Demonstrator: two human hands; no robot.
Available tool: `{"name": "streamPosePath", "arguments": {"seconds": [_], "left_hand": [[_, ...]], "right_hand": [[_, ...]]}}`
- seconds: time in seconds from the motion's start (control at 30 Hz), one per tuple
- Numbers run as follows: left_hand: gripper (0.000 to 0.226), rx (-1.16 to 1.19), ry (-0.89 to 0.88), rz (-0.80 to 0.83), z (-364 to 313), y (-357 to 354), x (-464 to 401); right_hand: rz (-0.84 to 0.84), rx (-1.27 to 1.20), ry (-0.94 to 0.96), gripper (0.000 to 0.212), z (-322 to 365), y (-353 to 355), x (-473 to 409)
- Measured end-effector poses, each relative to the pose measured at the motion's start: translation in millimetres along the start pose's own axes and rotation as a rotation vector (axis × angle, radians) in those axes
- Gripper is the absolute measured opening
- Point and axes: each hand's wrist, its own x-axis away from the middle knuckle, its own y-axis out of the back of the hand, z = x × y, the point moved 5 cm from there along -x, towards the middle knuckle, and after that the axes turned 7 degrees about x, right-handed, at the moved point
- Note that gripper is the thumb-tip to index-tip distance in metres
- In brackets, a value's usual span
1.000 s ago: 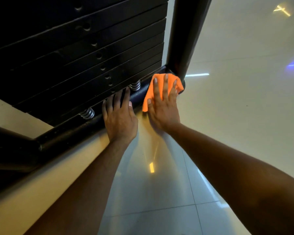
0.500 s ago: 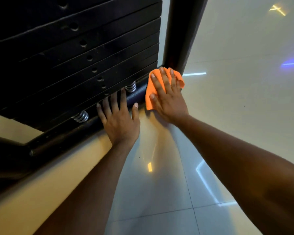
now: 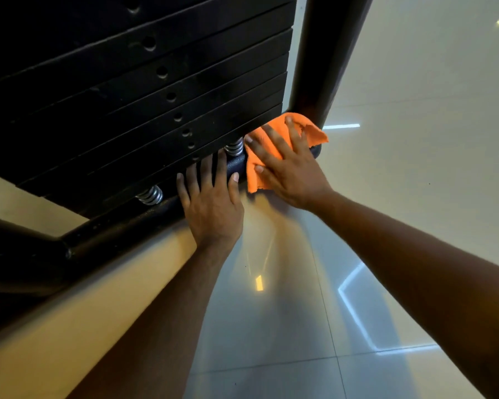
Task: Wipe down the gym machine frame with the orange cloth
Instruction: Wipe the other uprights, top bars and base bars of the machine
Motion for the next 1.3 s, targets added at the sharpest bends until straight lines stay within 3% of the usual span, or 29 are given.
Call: {"name": "streamPosePath", "arguments": {"seconds": [0.1, 0.27, 0.47, 0.63, 0.77, 0.97, 1.3], "left_hand": [[0.052, 0.002, -0.011, 0.007, 1.5, 0.2, -0.9], [0.053, 0.004, -0.006, 0.026, 2.4, 0.4, -2.7], [0.055, 0.011, -0.029, 0.074, -1.1, 5.4, 0.3], [0.058, 0.128, -0.044, 0.263, -1.3, 33.7, 4.7], [0.056, 0.214, -0.165, 0.448, -17.2, 81.5, 26.5], [0.053, 0.239, -0.159, 0.595, -57.8, 230.1, 55.4], [0.052, 0.220, -0.263, 0.598, -139.0, 574.1, -19.3]], "right_hand": [[0.044, -0.020, 0.019, 0.062, -24.9, 13.0, -4.7], [0.002, -0.260, -0.211, 0.059, 8.7, 13.1, -4.4], [-0.021, -0.280, -0.119, 0.050, -1.2, 28.6, 1.7], [0.020, -0.337, -0.140, 0.043, 8.8, 62.6, 30.1], [0.057, -0.403, -0.189, 0.045, 28.7, 109.1, 80.0], [0.162, -0.441, -0.272, 0.041, 58.8, 251.3, 144.9], [0.231, -0.422, -0.286, 0.048, 134.9, 615.1, 139.5]]}}
